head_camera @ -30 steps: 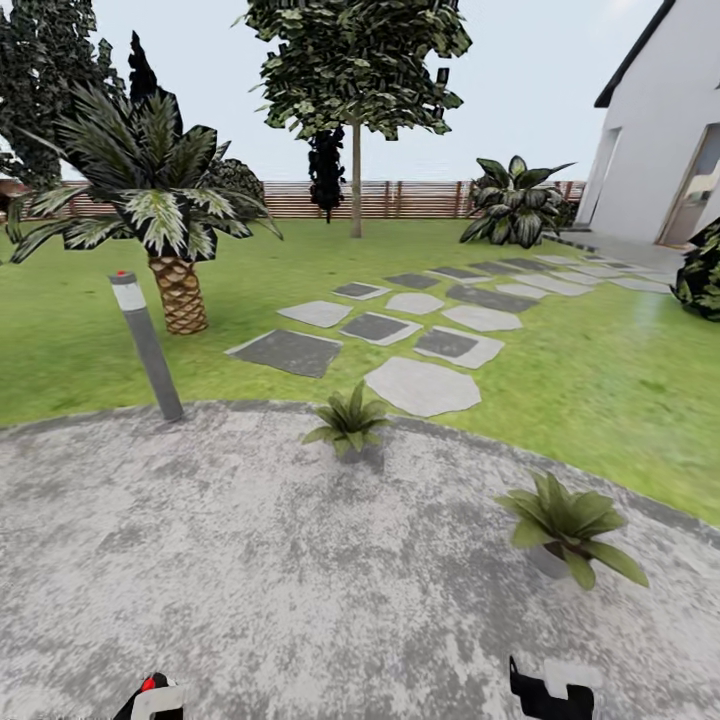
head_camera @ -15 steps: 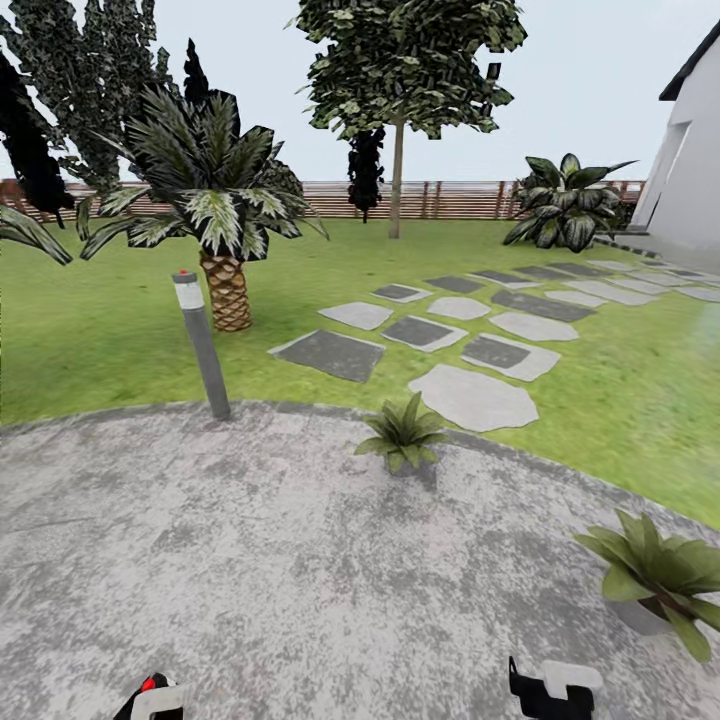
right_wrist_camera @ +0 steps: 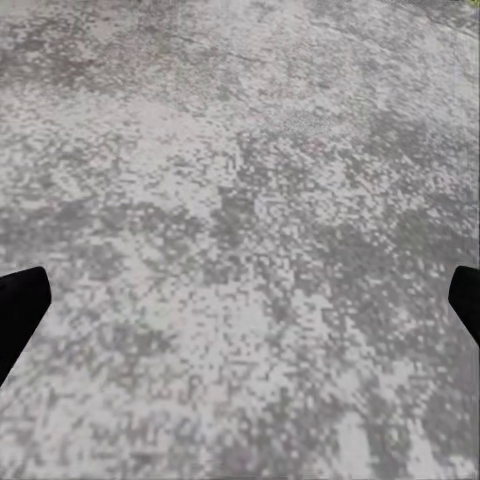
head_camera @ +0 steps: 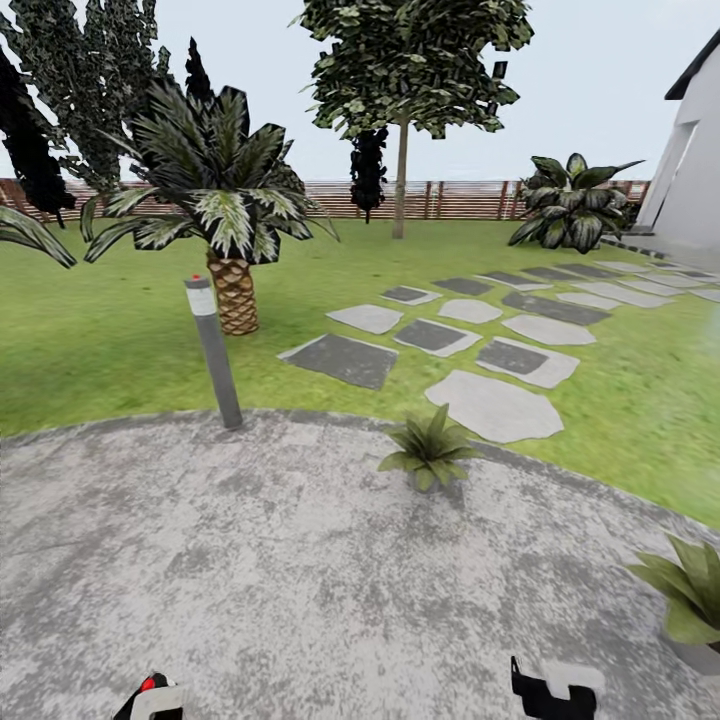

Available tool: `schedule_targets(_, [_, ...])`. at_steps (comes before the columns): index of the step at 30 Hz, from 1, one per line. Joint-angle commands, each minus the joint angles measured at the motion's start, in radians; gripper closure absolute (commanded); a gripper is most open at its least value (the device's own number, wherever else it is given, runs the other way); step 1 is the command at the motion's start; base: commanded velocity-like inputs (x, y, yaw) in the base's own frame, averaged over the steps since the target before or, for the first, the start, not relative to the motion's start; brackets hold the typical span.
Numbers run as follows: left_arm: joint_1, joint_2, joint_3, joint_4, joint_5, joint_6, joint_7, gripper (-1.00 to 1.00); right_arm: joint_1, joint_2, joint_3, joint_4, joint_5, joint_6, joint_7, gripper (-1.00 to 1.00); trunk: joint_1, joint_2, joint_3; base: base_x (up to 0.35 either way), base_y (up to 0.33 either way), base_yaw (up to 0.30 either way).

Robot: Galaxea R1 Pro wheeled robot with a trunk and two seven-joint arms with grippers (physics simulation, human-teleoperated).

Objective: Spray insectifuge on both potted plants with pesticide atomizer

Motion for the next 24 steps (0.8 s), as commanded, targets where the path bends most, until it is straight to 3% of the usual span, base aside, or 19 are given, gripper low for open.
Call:
schedule_targets(1, [-0.001, 0.001, 0.001, 0.001, -0.006, -0.003, 0.005, 1.00, -0.001, 0.000, -0.004, 0.002, 0.011, -0.003, -0.007, -1.00, 0.000, 0.000, -0.001, 0.172, 0.300, 0.000])
schedule_targets(9, [-0.001, 0.002, 0.000, 0.001, -0.007, -0.002, -0.003, 1.00, -0.001, 0.000, -0.003, 0.002, 0.011, -0.003, -0.007, -1.00, 0.000, 0.000, -0.001, 0.159, 0.305, -0.030])
schedule_targets(24, [-0.001, -0.001, 0.000, 0.001, -0.007, -0.002, -0.006, 1.00, -0.001, 0.002, -0.003, 0.002, 0.011, -0.003, -0.008, -1.00, 0.000, 0.000, -0.001, 0.227, 0.273, -0.258])
